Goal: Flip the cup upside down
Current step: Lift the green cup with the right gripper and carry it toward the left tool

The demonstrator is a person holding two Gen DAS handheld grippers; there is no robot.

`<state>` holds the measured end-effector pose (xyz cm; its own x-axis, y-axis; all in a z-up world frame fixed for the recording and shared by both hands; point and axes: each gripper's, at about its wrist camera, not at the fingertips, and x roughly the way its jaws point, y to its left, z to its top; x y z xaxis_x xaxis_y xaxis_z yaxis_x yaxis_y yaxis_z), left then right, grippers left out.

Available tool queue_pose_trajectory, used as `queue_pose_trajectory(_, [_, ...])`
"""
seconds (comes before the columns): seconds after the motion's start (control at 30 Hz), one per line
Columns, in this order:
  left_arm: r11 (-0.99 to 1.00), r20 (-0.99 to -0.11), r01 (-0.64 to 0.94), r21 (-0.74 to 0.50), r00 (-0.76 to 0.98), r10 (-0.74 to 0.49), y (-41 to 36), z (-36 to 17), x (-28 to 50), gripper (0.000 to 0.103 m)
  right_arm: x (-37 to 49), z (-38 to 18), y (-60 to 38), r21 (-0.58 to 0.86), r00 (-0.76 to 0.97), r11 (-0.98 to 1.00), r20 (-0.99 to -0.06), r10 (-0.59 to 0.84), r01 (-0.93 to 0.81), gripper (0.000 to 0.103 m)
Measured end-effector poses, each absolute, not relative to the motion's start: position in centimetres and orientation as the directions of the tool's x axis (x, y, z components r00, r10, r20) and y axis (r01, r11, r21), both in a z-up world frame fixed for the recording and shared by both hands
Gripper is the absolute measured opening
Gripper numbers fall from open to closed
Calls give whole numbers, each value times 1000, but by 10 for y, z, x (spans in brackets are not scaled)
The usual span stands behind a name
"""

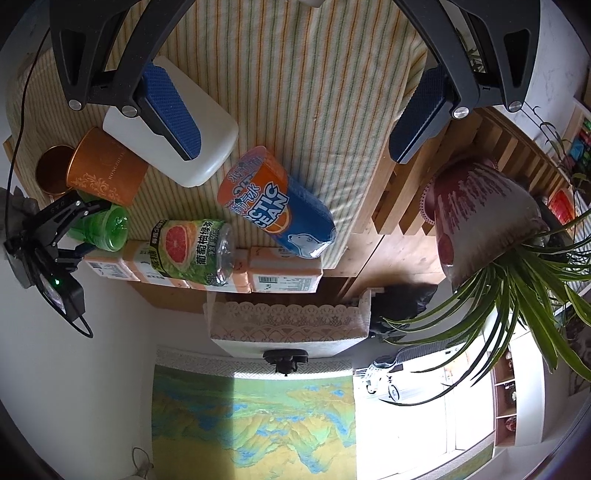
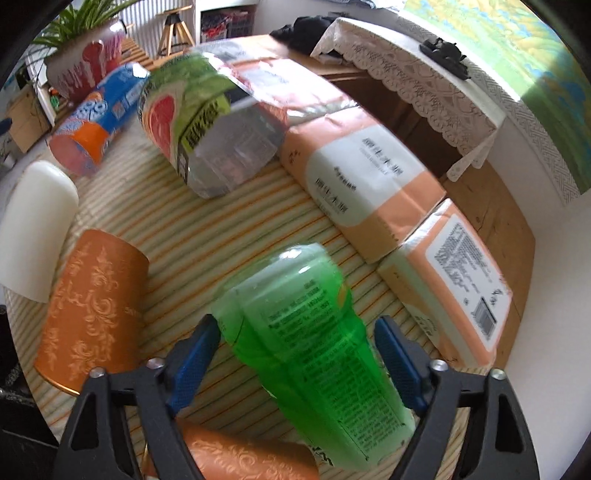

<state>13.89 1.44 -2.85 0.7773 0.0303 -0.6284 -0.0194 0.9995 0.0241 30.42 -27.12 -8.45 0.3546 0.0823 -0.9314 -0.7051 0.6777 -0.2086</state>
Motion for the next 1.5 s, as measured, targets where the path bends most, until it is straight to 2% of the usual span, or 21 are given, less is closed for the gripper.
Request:
queue_pose_trajectory(0.27, [999, -632, -22, 27, 775, 34, 16, -28, 137, 103, 311, -75, -278, -220, 392, 704, -915, 90, -675, 72])
queue_pose_trajectory(0.63, [999, -617, -5, 32, 787, 24, 10, -19, 125, 103, 296, -23, -289, -282, 513, 768, -855, 70, -575, 71])
queue_pose_trajectory(0.9, [999, -599, 28, 17, 801, -12, 6, -8, 107, 103, 227, 31, -284, -333, 573, 777, -818, 43, -535, 71])
queue_pose_trajectory(1.03, [999, -588, 49, 9, 808, -34, 4, -3, 94, 103, 188, 43, -279, -311, 564, 781, -823, 63, -541, 71])
queue_pose_trajectory(1.13, [998, -593, 62, -3, 803, -52, 4, -5, 85, 103, 160, 39, -271, -275, 538, 788, -839, 82, -551, 71])
queue_pose_trajectory(1.4, [997, -608, 78, -17, 790, -72, 8, -11, 65, 103, 125, -16, -238, -136, 411, 795, -899, 151, -591, 71])
queue_pose_trajectory(1.5, [997, -609, 76, -18, 790, -71, 12, -12, 60, 103, 120, -39, -225, -136, 383, 787, -914, 136, -602, 71])
